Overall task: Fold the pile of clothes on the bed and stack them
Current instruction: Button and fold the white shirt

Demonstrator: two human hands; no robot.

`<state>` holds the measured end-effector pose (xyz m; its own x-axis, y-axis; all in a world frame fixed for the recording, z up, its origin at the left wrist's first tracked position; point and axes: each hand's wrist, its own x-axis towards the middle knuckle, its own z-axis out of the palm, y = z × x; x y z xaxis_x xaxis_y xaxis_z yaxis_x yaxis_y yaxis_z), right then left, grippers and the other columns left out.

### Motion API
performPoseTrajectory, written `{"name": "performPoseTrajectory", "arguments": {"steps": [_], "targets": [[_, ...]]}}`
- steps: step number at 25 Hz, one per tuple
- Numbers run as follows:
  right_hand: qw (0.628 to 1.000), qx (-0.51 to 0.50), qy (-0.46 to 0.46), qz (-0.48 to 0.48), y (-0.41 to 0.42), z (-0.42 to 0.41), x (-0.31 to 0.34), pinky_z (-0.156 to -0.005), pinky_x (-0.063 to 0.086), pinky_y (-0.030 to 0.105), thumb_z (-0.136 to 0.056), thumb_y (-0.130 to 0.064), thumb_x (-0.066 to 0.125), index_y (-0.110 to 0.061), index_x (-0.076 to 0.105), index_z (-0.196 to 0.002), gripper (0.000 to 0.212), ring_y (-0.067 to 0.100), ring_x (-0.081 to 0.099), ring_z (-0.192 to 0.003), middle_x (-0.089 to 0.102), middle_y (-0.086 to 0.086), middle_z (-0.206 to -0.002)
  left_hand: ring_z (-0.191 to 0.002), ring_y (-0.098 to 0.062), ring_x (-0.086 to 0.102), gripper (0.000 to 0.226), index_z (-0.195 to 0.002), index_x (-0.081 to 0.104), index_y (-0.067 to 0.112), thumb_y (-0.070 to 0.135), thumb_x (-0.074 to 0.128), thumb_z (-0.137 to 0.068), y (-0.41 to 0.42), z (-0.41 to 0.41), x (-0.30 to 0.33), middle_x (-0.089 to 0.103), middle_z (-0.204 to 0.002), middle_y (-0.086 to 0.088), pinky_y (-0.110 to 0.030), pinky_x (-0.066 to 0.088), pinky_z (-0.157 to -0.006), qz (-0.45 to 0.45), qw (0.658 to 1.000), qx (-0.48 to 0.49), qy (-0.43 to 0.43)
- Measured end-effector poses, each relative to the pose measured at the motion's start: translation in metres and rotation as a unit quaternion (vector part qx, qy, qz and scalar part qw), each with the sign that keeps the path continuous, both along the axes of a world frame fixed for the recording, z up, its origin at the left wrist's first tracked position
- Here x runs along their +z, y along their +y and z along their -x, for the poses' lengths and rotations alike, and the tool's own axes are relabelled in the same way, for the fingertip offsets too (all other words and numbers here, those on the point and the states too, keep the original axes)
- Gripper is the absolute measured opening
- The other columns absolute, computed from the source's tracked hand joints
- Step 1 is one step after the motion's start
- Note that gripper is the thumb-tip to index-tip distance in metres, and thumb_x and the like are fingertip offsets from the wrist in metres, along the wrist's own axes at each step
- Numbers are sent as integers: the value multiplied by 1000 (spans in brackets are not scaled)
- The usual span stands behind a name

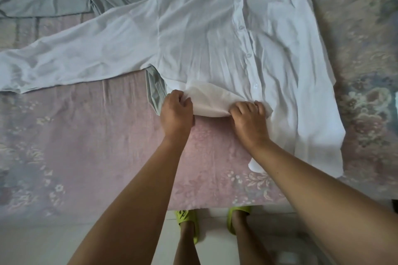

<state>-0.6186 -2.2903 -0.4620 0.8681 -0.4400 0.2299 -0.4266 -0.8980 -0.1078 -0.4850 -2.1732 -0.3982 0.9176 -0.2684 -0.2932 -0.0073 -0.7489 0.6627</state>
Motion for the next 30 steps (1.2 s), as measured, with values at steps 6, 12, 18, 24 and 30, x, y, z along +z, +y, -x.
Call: {"name": "performPoseTrajectory", "arguments": {"steps": [6,12,18,24,30], "targets": [[993,97,-59,-21,41,56,27,-80,40,38,-81,-5,63,-14,69,-85,12,25,55,-90,64,4,-88,-74,0,61,13,-86,50,9,0,58,-88,58,83,33,56,-90,-6,-11,48,-68,162,940,288,88],[982,161,-35,-92,79,98,12,-80,43,32,-82,-4,51,-10,62,-84,13,24,60,-77,62,5,-84,-63,-23,60,18,-82,55,6,16,47,-95,112,130,7,60,-76,-15,-32,51,-52,118,865,415,255],[986,161,31,3,96,114,0,-84,40,40,-72,-3,56,-12,52,-82,14,26,56,-71,56,4,-74,-70,-25,57,23,-80,55,5,19,45,-96,138,152,-22,59,-81,-13,-32,52,-60,77,860,375,337],[976,202,33,-79,98,95,-7,-81,47,40,-70,-3,60,-9,58,-86,17,28,59,-79,60,8,-82,-78,-28,62,9,-91,56,9,18,54,-90,153,136,-43,62,-87,-9,-46,57,-72,83,927,323,172],[995,76,54,-44,48,142,26,-93,48,45,-84,-21,44,-6,61,-117,40,36,57,-110,58,19,-124,-87,-44,56,51,-119,43,-1,-4,64,-72,153,163,-26,53,-104,-27,-44,46,-66,-195,978,-43,-55]]}}
